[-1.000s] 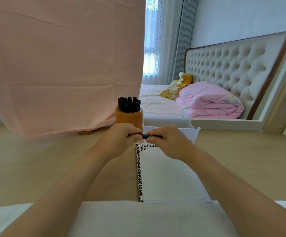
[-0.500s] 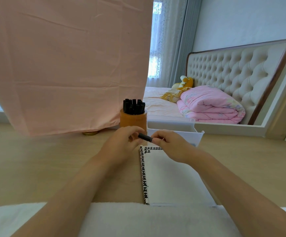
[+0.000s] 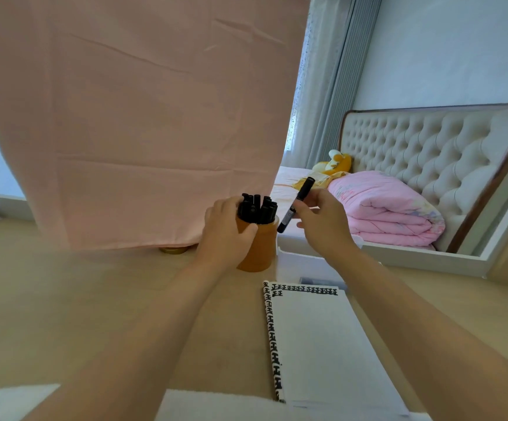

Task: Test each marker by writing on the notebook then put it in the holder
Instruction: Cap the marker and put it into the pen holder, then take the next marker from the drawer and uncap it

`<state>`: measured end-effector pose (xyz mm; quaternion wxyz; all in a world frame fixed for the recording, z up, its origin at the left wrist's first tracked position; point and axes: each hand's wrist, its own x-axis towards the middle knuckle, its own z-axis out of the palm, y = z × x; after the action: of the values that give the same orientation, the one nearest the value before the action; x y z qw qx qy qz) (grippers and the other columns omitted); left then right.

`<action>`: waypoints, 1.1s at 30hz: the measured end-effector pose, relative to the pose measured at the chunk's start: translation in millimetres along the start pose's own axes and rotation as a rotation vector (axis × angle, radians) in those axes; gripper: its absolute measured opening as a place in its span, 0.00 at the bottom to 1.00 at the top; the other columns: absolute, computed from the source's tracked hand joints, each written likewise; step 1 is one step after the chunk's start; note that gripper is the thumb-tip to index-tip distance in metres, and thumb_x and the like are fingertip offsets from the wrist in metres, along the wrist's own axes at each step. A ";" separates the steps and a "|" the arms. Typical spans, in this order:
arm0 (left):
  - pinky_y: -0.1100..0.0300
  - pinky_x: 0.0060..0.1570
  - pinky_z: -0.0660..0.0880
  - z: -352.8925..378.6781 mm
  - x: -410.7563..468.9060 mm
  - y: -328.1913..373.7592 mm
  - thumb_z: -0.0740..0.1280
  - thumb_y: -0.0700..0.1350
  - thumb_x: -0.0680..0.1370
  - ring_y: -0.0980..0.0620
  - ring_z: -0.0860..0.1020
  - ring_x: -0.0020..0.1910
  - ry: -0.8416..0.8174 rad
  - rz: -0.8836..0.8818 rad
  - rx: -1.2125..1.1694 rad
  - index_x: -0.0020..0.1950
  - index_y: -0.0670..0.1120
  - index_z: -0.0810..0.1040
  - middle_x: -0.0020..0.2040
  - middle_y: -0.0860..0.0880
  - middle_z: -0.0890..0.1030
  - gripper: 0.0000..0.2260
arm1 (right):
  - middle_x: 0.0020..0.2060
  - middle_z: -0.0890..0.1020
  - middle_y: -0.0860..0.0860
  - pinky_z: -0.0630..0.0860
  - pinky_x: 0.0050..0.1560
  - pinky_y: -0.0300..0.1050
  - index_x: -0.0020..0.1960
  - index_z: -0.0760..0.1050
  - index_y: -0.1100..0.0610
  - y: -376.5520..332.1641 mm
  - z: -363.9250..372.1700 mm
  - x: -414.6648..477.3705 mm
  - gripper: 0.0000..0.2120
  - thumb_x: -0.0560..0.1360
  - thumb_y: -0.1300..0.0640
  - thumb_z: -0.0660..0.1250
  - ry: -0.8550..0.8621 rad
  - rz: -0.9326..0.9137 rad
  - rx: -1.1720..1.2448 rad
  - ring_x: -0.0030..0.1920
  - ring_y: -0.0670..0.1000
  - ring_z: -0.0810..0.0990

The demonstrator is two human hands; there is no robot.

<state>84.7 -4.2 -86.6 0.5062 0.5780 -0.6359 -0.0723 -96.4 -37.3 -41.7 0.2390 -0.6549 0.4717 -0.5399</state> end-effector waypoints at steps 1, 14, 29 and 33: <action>0.60 0.62 0.59 -1.4 8.5 2.8 0.67 0.47 0.77 0.49 0.62 0.70 -0.008 -0.017 -0.014 0.74 0.50 0.65 0.69 0.50 0.68 0.26 | 0.48 0.83 0.49 0.83 0.51 0.55 0.54 0.77 0.54 -1.2 2.9 6.9 0.05 0.78 0.56 0.68 0.011 -0.004 0.012 0.49 0.53 0.84; 0.60 0.59 0.67 6.6 65.5 -7.2 0.75 0.48 0.72 0.51 0.70 0.64 -0.321 -0.081 -0.149 0.79 0.52 0.56 0.72 0.50 0.69 0.41 | 0.44 0.83 0.47 0.82 0.53 0.53 0.52 0.79 0.52 0.1 22.5 41.6 0.04 0.78 0.58 0.69 -0.046 -0.089 -0.026 0.47 0.50 0.82; 0.66 0.43 0.72 9.6 73.3 -5.5 0.81 0.45 0.66 0.54 0.76 0.53 -0.342 -0.080 -0.268 0.67 0.52 0.64 0.54 0.57 0.74 0.36 | 0.42 0.85 0.50 0.82 0.52 0.48 0.51 0.81 0.54 11.8 26.9 51.7 0.06 0.74 0.55 0.73 -0.162 -0.034 -0.101 0.42 0.50 0.84; 0.68 0.42 0.71 9.0 73.4 -7.9 0.81 0.44 0.66 0.59 0.75 0.51 -0.297 -0.097 -0.317 0.67 0.55 0.67 0.55 0.57 0.74 0.34 | 0.42 0.85 0.49 0.82 0.53 0.51 0.54 0.80 0.52 8.5 27.2 58.3 0.10 0.74 0.57 0.73 -0.189 -0.056 -0.110 0.42 0.51 0.84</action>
<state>96.7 -70.5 -55.2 0.4872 0.5042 -0.6558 -0.2799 -75.7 -97.5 -28.9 0.2311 -0.7280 0.4575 -0.4553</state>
